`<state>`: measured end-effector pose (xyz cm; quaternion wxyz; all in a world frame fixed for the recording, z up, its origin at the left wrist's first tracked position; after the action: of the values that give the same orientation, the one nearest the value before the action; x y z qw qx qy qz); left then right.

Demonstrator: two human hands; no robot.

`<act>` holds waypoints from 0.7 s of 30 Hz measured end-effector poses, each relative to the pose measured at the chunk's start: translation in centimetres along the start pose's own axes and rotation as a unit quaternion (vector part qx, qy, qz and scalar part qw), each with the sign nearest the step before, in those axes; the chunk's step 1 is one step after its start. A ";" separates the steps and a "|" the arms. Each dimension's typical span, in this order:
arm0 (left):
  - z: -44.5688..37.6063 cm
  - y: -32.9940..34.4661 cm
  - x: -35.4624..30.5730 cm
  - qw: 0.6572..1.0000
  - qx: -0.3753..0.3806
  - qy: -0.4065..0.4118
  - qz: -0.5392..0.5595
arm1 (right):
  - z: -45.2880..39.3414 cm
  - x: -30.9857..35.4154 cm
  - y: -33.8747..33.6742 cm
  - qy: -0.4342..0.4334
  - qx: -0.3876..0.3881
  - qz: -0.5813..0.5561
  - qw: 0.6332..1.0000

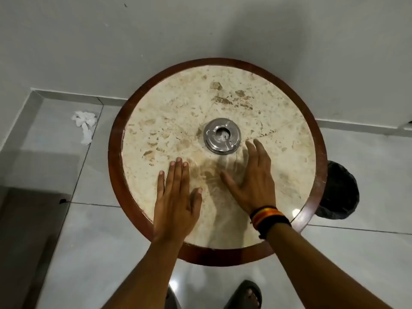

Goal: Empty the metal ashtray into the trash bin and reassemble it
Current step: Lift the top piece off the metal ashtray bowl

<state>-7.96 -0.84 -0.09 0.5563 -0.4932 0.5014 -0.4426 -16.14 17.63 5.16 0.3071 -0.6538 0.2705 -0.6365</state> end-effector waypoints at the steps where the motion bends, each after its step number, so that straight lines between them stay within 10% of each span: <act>1: 0.0 0.0 0.0 1.000 -0.002 -0.002 0.003 | -1.6 0.5 0.5 0.000 0.008 -0.007 1.000; 21: -0.3 1.2 0.5 1.000 0.018 -0.010 0.002 | -9.6 3.9 1.3 -0.005 -0.004 -0.070 0.998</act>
<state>-8.17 -1.19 -1.37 0.5709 -0.4862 0.4886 -0.4461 -25.50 13.30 6.82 0.2604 -0.6754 0.2257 -0.6520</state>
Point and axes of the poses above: each hand's wrist, its own z-axis away from the middle knuckle, its own y-axis out of the palm, x = y × z, the point moved 8 cm from there along -z, towards the middle knuckle, and after that the axes turned 14 degrees about -z, right-handed, at the moved point
